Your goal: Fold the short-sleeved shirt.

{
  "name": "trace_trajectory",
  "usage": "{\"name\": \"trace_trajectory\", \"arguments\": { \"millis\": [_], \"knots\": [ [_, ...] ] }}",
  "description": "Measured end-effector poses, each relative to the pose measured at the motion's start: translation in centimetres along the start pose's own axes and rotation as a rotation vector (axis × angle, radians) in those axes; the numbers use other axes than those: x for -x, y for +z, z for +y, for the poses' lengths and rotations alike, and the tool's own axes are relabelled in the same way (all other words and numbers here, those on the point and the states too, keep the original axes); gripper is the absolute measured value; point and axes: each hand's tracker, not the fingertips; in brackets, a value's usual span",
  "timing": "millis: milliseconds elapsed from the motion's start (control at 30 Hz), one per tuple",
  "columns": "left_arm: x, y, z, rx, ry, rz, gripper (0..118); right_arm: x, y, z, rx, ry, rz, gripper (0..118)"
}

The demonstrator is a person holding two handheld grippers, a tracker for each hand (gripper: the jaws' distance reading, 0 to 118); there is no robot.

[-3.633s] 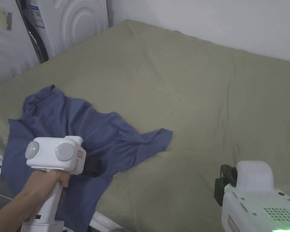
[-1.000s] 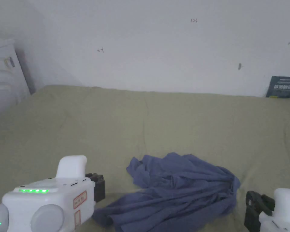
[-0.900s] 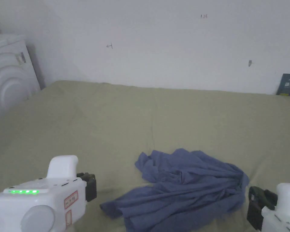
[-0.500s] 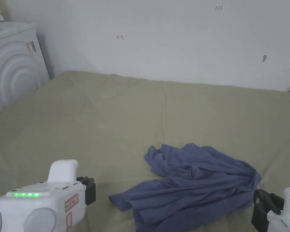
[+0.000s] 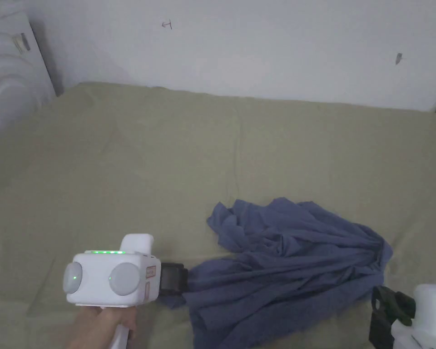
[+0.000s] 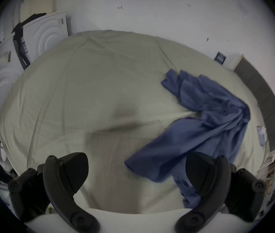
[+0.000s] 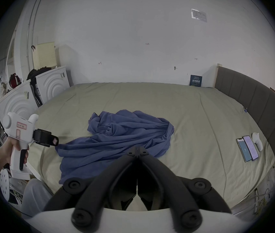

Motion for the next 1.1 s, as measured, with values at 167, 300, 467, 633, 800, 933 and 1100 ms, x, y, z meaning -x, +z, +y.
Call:
{"name": "trace_trajectory", "arguments": {
  "millis": [167, 300, 467, 633, 800, 933, 1100],
  "knots": [
    [-2.1, -1.7, 0.6, 0.131, -0.059, -0.025, 113, -0.2, -0.5, -0.5, 0.015, -0.004, 0.008, 0],
    [-3.3, -0.1, -0.9, 0.084, -0.089, -0.003, 99, -0.5, -0.8, -1.0, 0.03, -0.007, 0.012, 0],
    [-2.4, 2.5, 1.2, 0.006, 0.016, -0.072, 5, -0.6, -0.6, -1.4, 0.043, -0.019, 0.026, 0],
    [0.7, -0.6, 2.4, 0.076, -0.013, -0.079, 5, -0.4, -0.5, -1.9, 0.056, -0.027, 0.03, 0],
    [0.4, 1.4, 1.8, 0.007, -0.021, -0.085, 5, -0.7, -0.6, -2.0, 0.063, -0.024, 0.025, 0],
    [0.5, 1.4, 1.4, -0.003, -0.05, -0.077, 5, -0.8, -0.6, -1.9, 0.062, -0.036, 0.026, 0],
    [0.1, 2.7, 0.7, -0.019, -0.038, -0.075, 5, -0.5, -1.6, -1.2, 0.069, -0.028, 0.035, 0]
  ]
}}
